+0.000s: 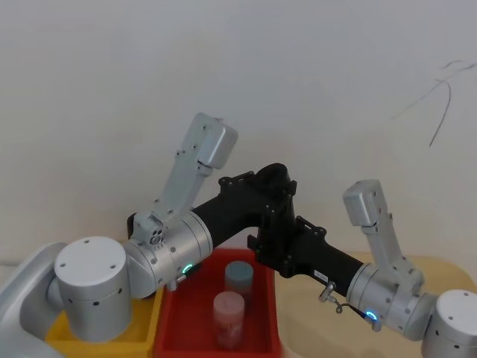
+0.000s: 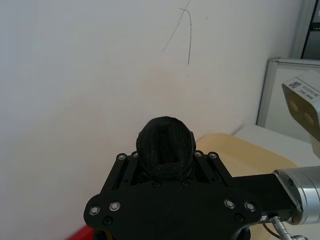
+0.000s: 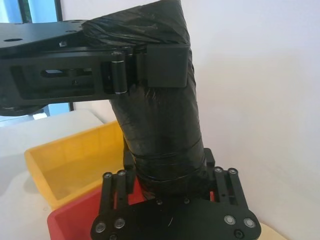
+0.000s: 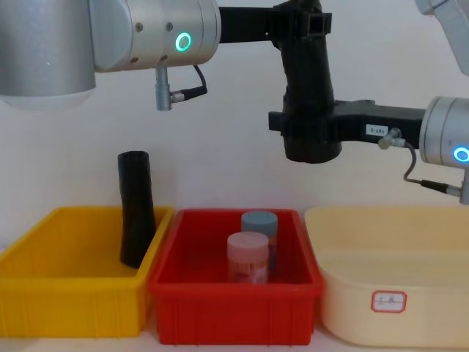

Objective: Pick up the garbage bag with the one hand and transfer it to the other hand.

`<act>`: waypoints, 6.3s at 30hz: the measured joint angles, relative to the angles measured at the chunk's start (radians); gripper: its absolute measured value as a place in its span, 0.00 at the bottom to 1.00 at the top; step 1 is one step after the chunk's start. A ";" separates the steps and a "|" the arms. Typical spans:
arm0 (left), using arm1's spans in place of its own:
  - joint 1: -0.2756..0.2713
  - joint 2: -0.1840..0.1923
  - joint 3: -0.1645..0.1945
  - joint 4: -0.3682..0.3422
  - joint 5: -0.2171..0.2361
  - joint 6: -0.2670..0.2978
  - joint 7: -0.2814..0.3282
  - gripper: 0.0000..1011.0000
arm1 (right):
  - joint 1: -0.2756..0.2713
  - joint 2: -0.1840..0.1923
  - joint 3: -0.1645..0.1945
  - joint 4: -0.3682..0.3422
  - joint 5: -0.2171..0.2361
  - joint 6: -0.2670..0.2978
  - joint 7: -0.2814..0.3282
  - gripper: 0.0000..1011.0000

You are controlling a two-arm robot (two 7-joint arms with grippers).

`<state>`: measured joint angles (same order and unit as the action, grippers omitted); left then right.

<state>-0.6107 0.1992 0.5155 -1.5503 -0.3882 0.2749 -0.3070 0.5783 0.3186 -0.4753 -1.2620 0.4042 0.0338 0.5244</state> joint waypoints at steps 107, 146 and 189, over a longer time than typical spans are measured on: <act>0.164 0.126 -0.146 -0.019 0.124 -0.043 0.253 0.99 | -0.215 0.066 0.124 -0.164 -0.142 0.324 -0.390 0.71; 0.203 0.138 -0.169 0.033 0.184 -0.049 0.331 0.99 | -0.178 0.064 0.099 -0.129 -0.150 0.338 -0.319 0.99; 0.204 0.138 -0.169 0.035 0.186 -0.049 0.335 0.99 | 0.140 0.007 -0.164 0.041 -0.184 0.434 0.075 0.99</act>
<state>-0.4065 0.3373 0.3461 -1.5153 -0.2020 0.2255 0.0278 0.7179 0.3253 -0.6393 -1.2209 0.2199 0.4682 0.5995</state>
